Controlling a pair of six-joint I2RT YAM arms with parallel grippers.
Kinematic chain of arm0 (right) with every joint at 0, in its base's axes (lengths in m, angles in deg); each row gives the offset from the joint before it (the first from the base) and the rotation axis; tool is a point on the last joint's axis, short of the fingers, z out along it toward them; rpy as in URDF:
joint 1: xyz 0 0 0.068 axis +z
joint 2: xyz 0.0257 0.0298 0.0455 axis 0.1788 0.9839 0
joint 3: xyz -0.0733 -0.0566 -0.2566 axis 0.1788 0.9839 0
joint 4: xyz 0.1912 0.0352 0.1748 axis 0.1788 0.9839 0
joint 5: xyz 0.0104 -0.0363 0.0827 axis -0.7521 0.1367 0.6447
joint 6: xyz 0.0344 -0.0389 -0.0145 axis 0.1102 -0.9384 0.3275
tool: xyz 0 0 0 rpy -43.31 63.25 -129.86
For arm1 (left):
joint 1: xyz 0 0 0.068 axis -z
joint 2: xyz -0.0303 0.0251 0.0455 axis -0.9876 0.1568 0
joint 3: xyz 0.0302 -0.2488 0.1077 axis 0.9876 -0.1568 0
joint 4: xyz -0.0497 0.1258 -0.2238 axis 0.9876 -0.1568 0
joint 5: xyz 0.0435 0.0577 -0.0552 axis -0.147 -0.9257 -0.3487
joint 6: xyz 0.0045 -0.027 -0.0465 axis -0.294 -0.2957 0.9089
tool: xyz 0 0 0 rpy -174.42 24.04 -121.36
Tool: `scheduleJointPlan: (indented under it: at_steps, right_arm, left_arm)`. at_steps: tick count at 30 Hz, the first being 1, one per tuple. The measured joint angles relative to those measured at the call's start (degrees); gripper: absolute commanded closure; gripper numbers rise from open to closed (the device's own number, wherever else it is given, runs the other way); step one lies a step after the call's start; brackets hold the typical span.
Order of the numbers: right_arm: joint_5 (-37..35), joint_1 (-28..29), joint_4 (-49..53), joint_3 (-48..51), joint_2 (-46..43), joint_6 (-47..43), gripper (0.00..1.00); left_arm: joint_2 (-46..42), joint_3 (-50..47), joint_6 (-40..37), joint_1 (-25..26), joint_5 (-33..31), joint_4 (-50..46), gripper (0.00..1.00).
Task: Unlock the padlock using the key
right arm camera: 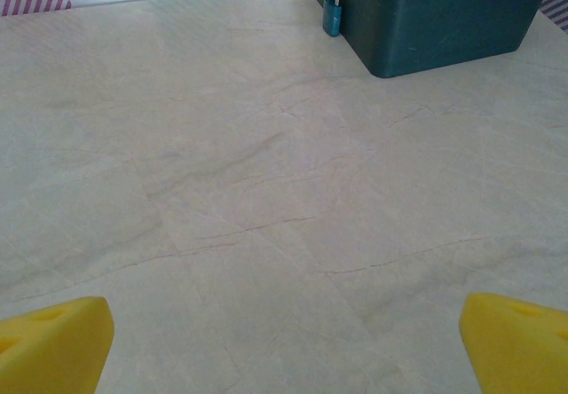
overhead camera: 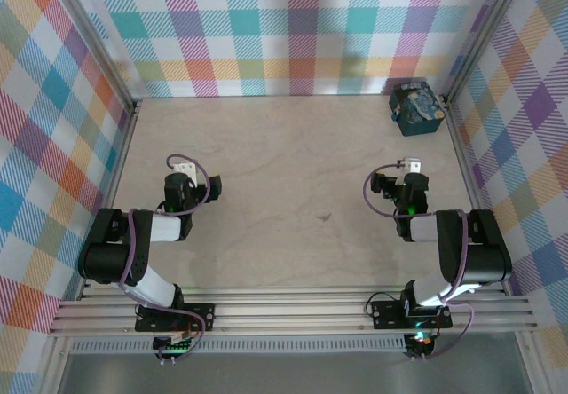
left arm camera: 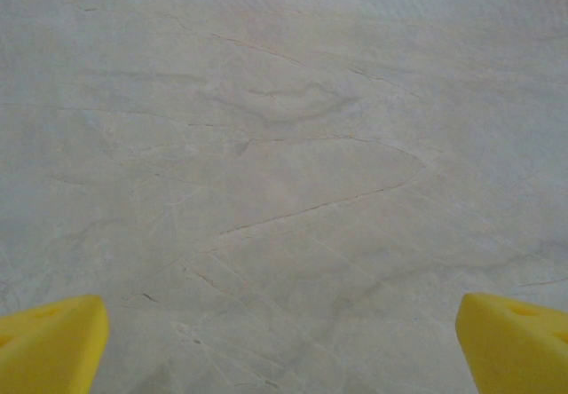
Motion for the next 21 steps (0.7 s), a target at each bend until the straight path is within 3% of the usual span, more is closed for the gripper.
scheduleJointPlan:
  at_steps: [21]
  right_arm:
    - [0.61, 0.0, 1.73, -0.83, -0.11, -0.02, 0.0]
  left_arm:
    - [0.0, 0.0, 0.0, 0.0, 0.02, -0.04, 0.0]
